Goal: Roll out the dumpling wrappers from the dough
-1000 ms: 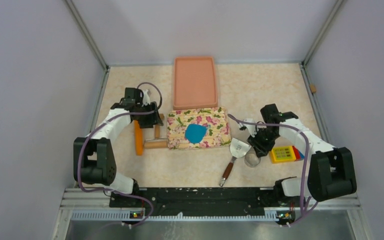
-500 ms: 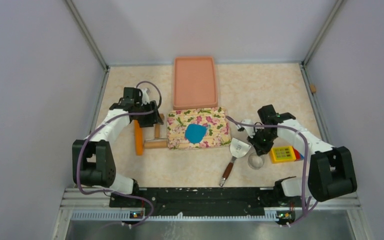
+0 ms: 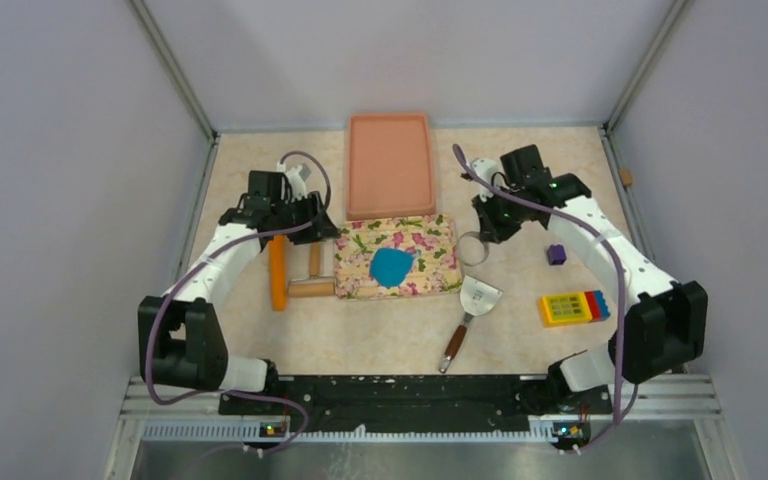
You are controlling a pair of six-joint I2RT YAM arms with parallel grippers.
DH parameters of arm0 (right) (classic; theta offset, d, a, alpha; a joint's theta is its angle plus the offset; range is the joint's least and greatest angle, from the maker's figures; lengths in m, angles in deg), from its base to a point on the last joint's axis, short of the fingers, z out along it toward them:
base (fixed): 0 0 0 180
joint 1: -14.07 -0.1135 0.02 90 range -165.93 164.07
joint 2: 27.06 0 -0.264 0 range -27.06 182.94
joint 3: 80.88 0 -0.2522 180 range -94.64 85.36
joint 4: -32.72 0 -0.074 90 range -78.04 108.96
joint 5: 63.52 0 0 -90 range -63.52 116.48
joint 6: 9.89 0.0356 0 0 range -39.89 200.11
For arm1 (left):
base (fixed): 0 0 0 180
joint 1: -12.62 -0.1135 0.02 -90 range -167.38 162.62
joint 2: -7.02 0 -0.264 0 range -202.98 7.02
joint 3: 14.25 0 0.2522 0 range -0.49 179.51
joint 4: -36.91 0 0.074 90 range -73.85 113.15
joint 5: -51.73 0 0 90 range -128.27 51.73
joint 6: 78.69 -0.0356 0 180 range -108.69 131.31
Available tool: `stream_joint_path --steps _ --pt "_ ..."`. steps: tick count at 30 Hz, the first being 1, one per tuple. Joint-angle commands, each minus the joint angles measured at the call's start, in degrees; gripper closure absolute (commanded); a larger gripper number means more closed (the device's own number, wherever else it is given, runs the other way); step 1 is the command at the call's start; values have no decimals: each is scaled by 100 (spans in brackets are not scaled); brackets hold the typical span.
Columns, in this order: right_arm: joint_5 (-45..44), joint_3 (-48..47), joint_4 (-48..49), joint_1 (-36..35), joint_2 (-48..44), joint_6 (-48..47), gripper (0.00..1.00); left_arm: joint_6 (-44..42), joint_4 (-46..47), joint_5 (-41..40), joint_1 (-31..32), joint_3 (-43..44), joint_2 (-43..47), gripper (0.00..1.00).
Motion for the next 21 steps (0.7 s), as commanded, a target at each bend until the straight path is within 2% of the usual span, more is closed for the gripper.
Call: stream_joint_path --steps 1,3,8,11,14,21 --pt "-136 -671 923 -483 762 1631 100 -124 690 331 523 413 147 52" --pt "-366 -1015 1080 -651 1232 2178 100 -195 1007 228 828 467 156 50" --pt "-561 -2020 1011 -906 2249 3191 100 696 1648 335 1146 809 -327 48" --pt "-551 -2480 893 -1010 2766 3473 100 1018 1928 377 1212 984 -714 50" --pt "-548 -2649 889 -1150 2932 3535 100 1361 2022 279 1219 1136 -1110 52" --pt "-583 -2593 1064 -1265 2947 3653 100 1584 2313 769 1267 1098 -1536 58"
